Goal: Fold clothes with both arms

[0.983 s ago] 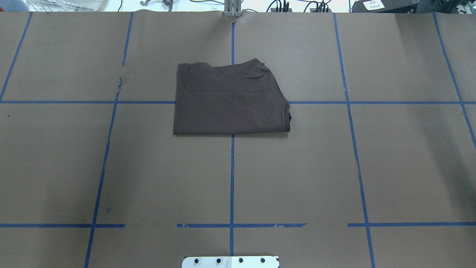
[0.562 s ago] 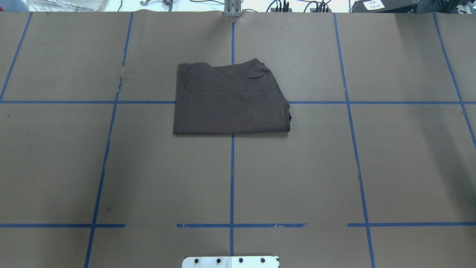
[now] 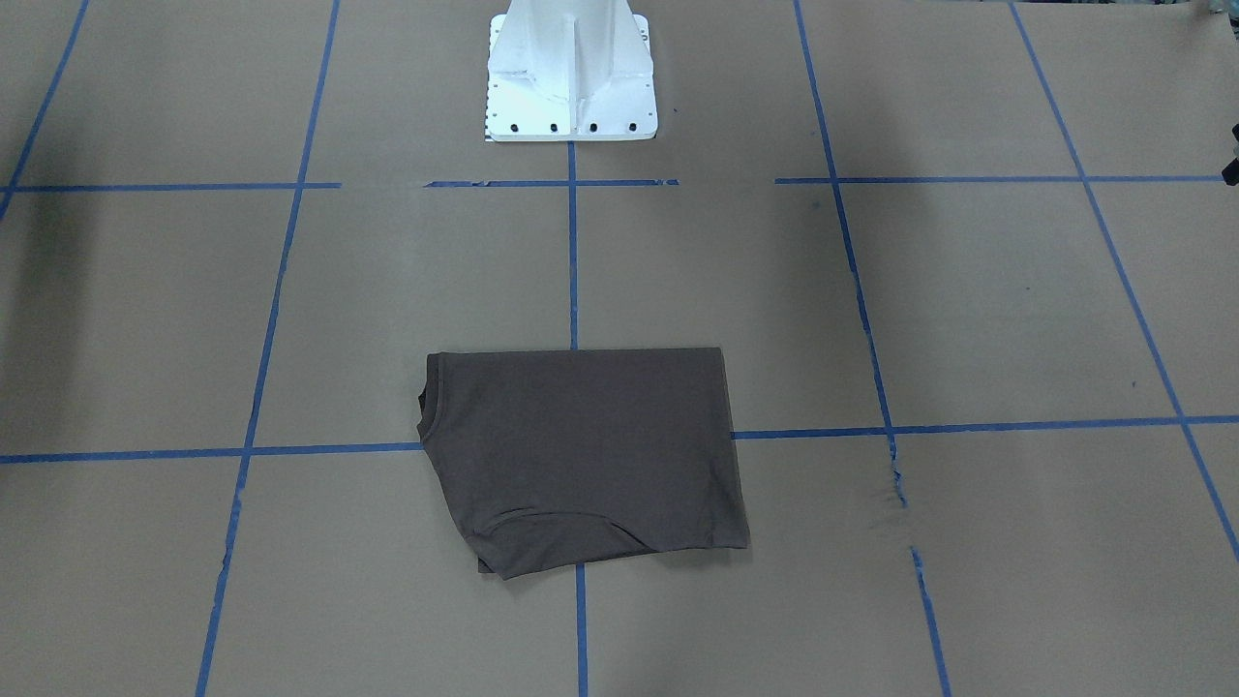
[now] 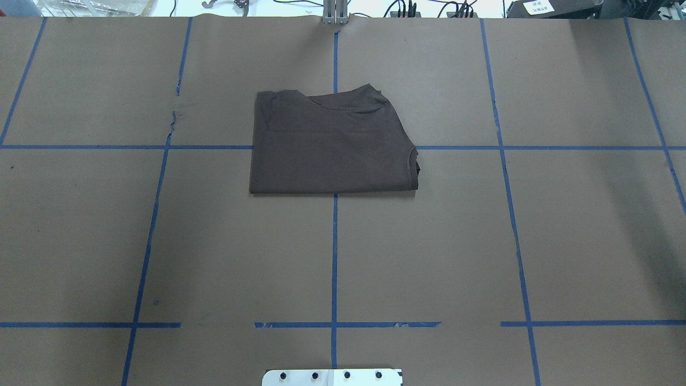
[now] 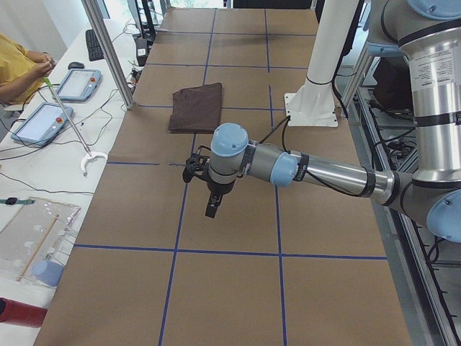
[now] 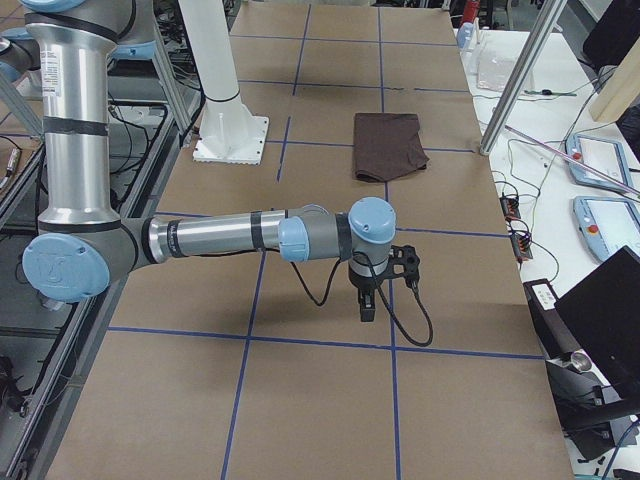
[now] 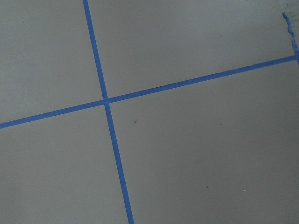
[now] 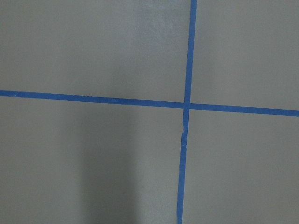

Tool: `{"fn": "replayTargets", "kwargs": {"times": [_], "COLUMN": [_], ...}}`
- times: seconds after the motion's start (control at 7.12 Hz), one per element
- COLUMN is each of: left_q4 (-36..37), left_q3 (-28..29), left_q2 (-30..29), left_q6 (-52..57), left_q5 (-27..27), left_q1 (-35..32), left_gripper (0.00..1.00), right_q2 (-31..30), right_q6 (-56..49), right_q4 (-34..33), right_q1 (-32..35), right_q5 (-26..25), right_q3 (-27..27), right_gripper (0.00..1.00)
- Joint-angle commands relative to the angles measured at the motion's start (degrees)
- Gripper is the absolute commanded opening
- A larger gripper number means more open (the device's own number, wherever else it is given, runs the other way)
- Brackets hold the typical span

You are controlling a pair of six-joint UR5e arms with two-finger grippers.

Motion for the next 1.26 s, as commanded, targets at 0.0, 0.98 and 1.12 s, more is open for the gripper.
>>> {"fn": "replayTargets", "kwargs": {"times": [0.0,0.98,1.12], "left_q4": [-0.1,-0.3,-0.2], "left_q3": [0.2,0.2,-0.1], "left_q2": [-0.2,-2.5,-2.5], "left_q6": [0.0,0.0,-0.1], "left_q5": [0.0,0.0,0.0], "left_q1": [0.0,0.0,0.0], "left_gripper": [1.00,1.00,1.00], "right_q2": [0.3,0.9,0.9], "right_q6": [0.1,0.0,0.0], "right_q4": [0.0,0.0,0.0], "right_q1": [0.0,-0.2,-0.5], "right_q5": [0.1,0.1,0.1], "right_q3": [0.9,0.8,0.8], "right_gripper": [1.00,1.00,1.00]}}
